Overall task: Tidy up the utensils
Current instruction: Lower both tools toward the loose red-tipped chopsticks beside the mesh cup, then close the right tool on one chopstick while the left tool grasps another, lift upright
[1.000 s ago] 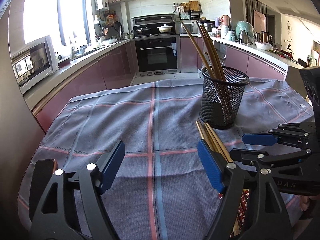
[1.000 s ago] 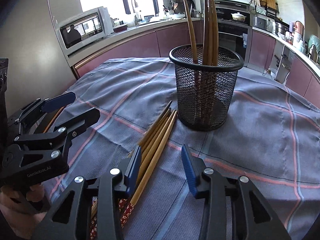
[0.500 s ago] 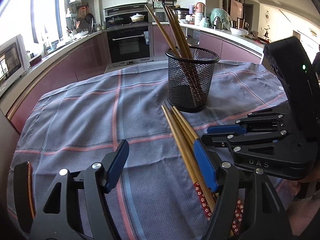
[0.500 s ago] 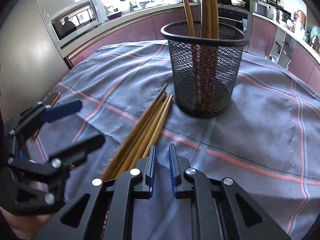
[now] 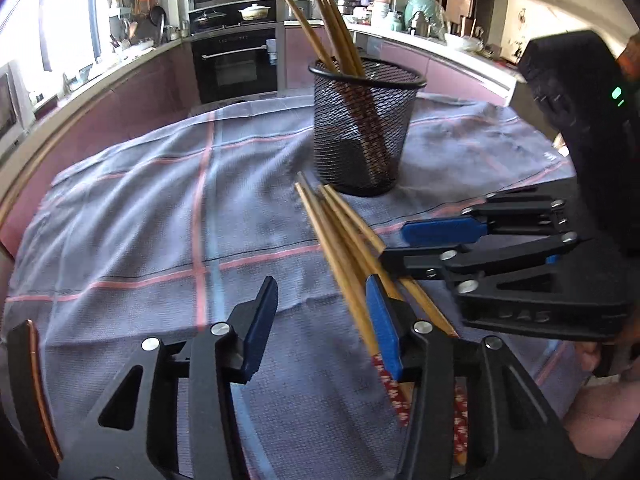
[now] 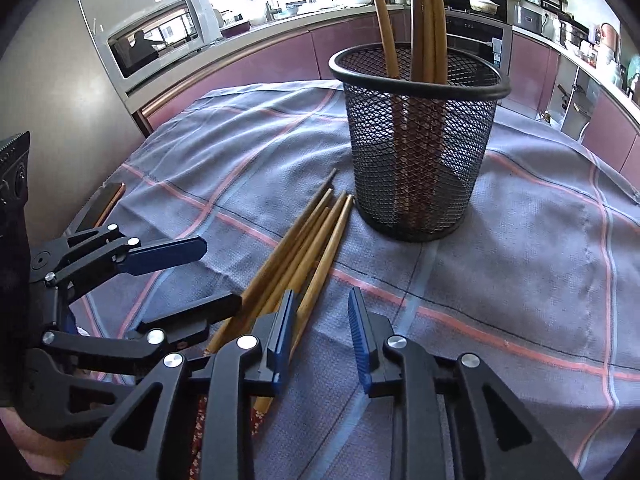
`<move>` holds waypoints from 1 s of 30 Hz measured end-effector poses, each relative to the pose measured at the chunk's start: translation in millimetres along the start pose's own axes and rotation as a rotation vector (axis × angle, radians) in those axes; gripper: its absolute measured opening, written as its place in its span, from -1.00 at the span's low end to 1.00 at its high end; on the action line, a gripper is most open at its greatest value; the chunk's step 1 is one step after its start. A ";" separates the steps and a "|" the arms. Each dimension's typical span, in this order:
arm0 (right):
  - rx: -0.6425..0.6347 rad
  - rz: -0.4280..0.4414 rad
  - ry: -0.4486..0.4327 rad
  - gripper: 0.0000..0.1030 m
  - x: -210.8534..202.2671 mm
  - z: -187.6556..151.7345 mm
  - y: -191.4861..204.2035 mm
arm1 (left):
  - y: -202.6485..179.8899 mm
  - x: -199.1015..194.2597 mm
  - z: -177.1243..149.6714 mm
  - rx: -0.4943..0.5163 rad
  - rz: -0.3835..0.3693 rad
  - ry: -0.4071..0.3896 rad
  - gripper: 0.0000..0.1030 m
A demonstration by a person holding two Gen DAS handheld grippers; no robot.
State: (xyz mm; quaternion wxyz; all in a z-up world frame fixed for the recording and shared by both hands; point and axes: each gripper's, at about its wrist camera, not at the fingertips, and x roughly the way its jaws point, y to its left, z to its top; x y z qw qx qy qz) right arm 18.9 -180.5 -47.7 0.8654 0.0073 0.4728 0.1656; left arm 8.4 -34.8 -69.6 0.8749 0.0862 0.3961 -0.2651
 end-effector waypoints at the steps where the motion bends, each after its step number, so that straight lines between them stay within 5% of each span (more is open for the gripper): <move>1: -0.020 -0.016 0.002 -0.54 0.7 0.4 2.3 | -1.4 0.6 0.9 0.009 -0.002 0.000 -0.09; 5: -0.061 -0.059 -0.002 -0.59 3.9 2.1 7.6 | -2.7 12.4 1.4 0.018 0.010 0.042 -0.27; 9: -0.045 -0.047 -0.004 -0.86 1.9 2.0 -1.3 | 0.3 15.7 2.3 0.015 -0.002 0.049 -0.43; 12: -0.029 -0.034 -0.014 -0.89 -2.2 -0.1 -7.3 | 0.3 16.3 4.0 0.008 -0.032 0.057 -0.67; 16: -0.026 0.010 -0.043 -0.90 -14.7 -3.7 -11.3 | 0.7 15.4 5.6 -0.008 -0.026 0.055 -0.76; 18: -0.022 0.037 -0.064 -0.90 -23.6 -4.4 -14.1 | 5.2 12.3 6.2 -0.026 -0.031 0.056 -0.98; 23: -0.032 0.065 -0.127 -0.90 -47.2 -2.6 -17.0 | 13.4 11.7 7.2 -0.047 -0.015 0.065 -0.94; 28: -0.034 0.081 -0.177 -0.90 -62.1 1.3 -17.5 | 9.1 13.7 10.2 -0.016 -0.004 0.074 -0.40; 30: -0.040 0.086 -0.189 -0.90 -66.5 1.9 -17.4 | 7.5 15.9 11.5 -0.010 0.002 0.082 -0.38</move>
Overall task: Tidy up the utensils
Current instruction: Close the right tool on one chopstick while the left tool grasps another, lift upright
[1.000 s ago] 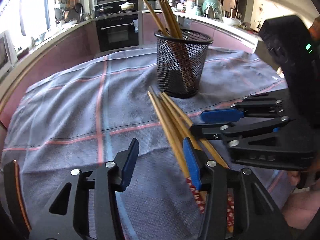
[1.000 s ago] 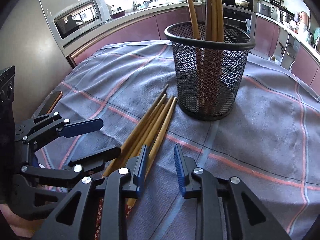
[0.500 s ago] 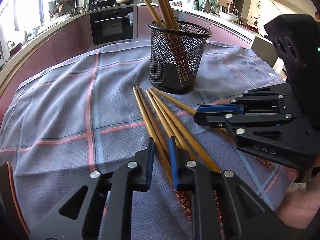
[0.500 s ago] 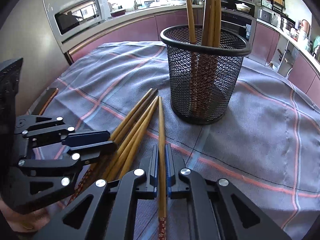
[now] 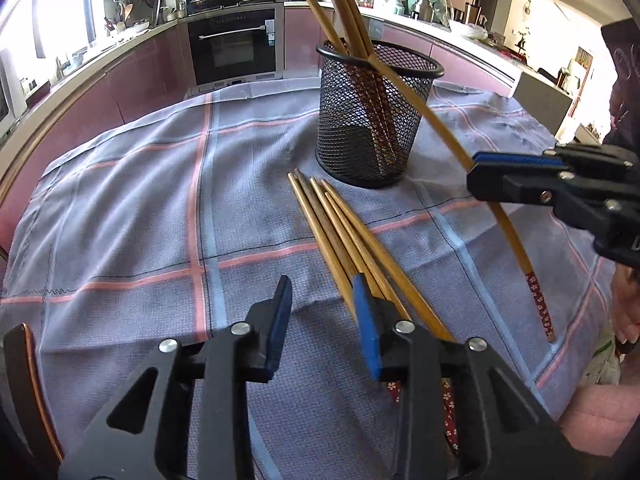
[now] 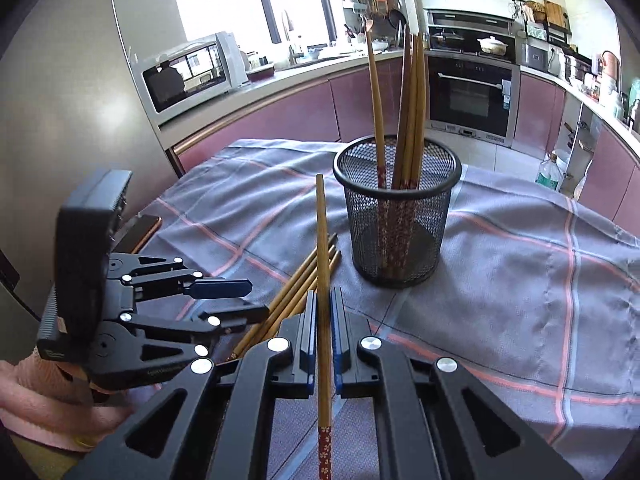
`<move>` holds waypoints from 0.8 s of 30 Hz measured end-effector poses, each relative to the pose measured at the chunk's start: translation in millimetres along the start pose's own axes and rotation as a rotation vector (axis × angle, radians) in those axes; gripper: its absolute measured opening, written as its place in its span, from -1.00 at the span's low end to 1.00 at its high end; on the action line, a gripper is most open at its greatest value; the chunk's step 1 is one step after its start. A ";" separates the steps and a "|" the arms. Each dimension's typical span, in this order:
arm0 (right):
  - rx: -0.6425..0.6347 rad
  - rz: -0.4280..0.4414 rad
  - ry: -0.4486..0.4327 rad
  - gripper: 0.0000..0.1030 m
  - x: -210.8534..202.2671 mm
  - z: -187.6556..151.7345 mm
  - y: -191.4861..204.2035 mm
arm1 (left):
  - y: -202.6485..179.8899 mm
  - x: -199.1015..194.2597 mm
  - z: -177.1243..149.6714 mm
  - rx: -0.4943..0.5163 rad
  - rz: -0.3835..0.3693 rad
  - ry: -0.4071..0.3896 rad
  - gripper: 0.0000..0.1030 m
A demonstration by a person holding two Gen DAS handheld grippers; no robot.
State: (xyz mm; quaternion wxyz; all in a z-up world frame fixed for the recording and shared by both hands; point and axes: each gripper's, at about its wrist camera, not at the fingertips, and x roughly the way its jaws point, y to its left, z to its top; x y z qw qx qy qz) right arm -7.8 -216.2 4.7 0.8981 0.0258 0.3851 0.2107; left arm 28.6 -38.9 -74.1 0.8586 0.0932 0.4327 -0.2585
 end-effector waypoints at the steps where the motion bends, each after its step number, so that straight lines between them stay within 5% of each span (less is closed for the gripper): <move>1: -0.002 0.002 -0.008 -0.90 -2.2 0.9 0.1 | -0.3 0.2 1.2 0.000 -0.005 0.000 -0.38; 3: -0.008 0.002 -0.029 -0.90 -7.5 4.0 -0.4 | -0.6 2.2 2.8 0.006 0.000 0.005 -0.40; 7: 0.000 -0.008 -0.106 -0.90 -24.9 20.2 -6.5 | 0.6 6.6 5.9 0.009 -0.002 0.022 -0.75; 18: -0.014 -0.083 -0.389 -0.89 -85.3 91.0 -26.0 | 6.3 8.5 7.9 -0.030 0.010 0.030 -0.84; 24: -0.023 -0.127 -0.434 -0.89 -89.0 114.0 -34.2 | 20.8 -11.4 10.5 -0.068 0.005 -0.023 -0.86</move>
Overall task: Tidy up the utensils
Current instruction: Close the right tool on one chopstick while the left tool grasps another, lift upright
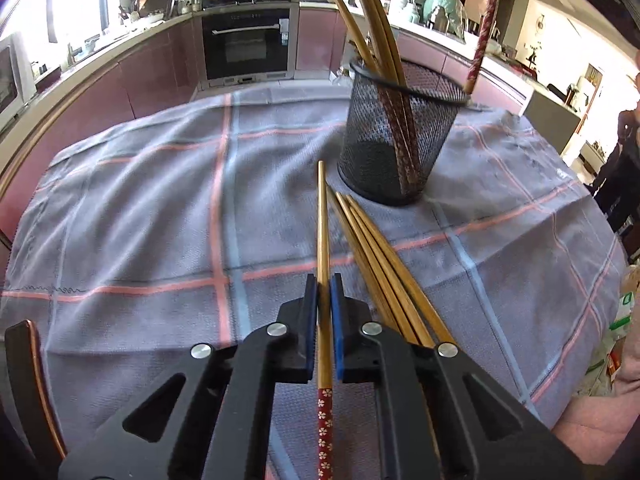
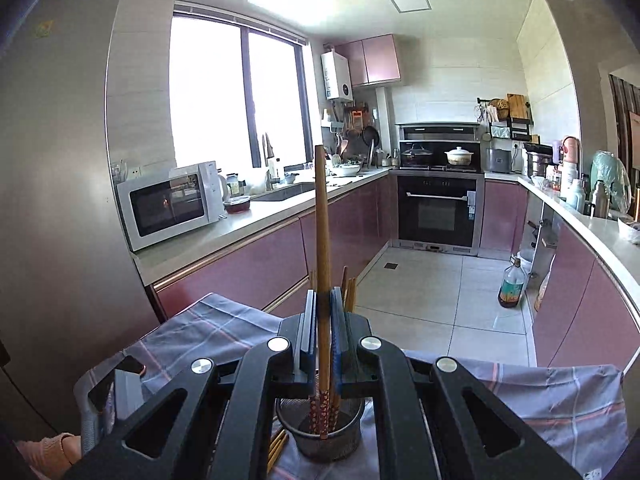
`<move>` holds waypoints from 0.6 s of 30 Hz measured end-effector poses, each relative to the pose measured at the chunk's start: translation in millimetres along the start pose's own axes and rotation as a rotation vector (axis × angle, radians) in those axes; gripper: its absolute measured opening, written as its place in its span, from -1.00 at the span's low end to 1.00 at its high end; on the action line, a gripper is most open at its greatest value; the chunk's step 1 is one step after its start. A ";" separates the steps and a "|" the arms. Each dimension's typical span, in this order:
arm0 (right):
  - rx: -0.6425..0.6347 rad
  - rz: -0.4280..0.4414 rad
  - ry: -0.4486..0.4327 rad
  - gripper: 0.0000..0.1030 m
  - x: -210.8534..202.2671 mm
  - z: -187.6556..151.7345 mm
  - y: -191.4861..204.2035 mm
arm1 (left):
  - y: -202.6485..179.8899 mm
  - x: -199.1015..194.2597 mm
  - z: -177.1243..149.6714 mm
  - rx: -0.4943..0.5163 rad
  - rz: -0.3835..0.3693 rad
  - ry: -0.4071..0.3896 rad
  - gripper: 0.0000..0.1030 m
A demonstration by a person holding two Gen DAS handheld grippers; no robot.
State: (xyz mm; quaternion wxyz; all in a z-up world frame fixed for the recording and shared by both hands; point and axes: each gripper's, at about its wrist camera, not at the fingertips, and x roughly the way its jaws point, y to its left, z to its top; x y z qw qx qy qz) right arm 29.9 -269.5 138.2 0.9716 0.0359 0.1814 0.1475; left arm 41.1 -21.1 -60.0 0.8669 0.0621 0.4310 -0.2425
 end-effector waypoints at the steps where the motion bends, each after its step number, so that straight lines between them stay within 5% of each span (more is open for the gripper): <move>1: 0.000 -0.004 0.001 -0.89 3.4 0.9 -1.9 | 2.0 -5.6 2.8 -0.006 -0.003 -0.014 -0.86; 18: 0.040 0.011 0.198 -0.89 64.6 -42.3 -9.8 | -9.3 -85.4 105.3 -0.042 -0.167 -0.355 -0.86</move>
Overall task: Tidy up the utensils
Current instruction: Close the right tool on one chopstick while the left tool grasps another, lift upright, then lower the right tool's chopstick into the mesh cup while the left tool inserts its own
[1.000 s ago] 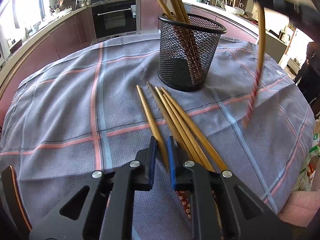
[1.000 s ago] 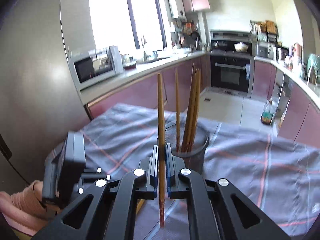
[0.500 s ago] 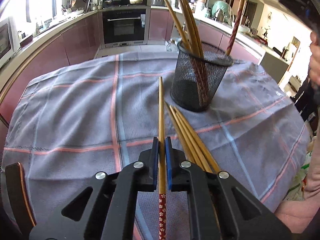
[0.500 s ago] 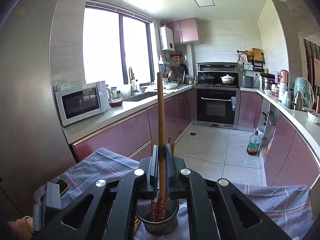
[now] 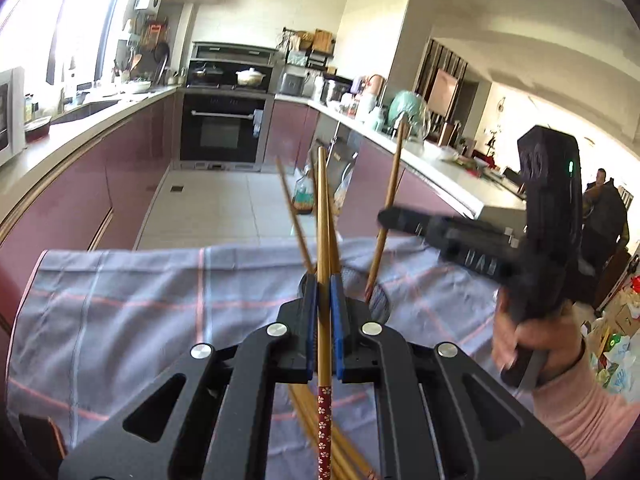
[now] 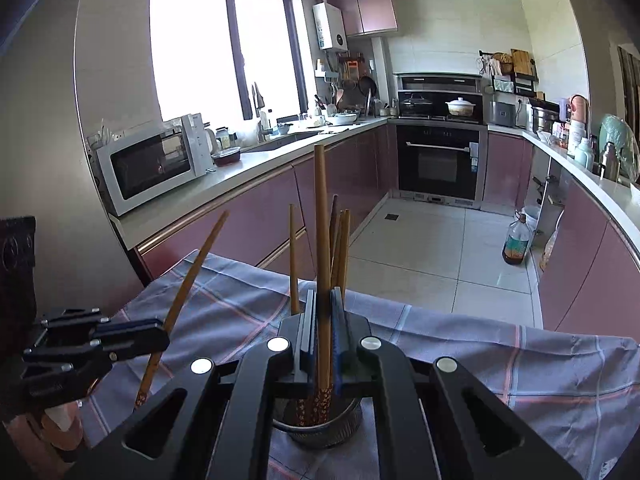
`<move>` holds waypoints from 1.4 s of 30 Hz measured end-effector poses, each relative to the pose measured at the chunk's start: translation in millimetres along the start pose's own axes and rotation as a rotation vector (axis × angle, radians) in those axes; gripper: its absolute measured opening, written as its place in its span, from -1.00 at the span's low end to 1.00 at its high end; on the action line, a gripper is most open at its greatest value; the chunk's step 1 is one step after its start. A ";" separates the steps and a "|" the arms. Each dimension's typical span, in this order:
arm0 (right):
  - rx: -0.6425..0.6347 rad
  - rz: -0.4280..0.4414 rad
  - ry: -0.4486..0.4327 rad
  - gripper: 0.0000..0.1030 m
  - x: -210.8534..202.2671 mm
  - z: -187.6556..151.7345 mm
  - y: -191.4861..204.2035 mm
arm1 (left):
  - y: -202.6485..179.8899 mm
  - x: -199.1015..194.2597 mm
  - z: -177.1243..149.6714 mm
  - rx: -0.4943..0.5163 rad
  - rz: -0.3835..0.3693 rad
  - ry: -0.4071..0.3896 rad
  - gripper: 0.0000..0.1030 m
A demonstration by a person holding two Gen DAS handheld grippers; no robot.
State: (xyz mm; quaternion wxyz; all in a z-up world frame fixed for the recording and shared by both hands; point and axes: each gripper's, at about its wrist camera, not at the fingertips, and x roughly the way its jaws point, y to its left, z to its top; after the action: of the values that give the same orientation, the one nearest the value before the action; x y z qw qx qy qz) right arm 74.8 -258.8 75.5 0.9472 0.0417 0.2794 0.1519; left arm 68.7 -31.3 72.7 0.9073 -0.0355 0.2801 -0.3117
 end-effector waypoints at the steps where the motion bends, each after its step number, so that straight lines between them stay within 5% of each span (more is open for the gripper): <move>1: 0.004 0.000 0.005 -0.89 1.1 -0.7 -1.8 | -4.4 3.9 6.5 0.007 -0.003 -0.014 -0.86; 10: 0.025 0.020 0.040 -0.89 13.0 -5.0 -7.7 | -29.4 35.8 55.2 -0.022 -0.027 -0.115 -0.86; 19: 0.042 0.041 0.042 -0.86 14.4 -8.2 -14.0 | -52.3 84.2 79.4 -0.003 0.048 -0.196 -0.86; 29: 0.062 0.057 0.054 -0.85 17.1 -15.8 -17.2 | -43.6 118.2 53.5 0.018 0.131 -0.188 -0.86; 38: 0.076 0.068 0.072 -0.84 17.5 -24.7 -15.6 | -38.7 119.2 11.2 0.061 0.131 -0.116 -0.86; 42: 0.077 0.068 0.077 -0.65 15.5 -28.6 -14.1 | -34.5 119.4 -2.6 0.065 0.122 -0.054 -0.85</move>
State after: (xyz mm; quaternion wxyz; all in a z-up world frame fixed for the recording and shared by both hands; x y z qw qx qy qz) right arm 75.4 -267.6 41.2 0.9276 0.0819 0.3198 0.1746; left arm 125.9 -128.6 20.7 0.9325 0.0028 0.2466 -0.2637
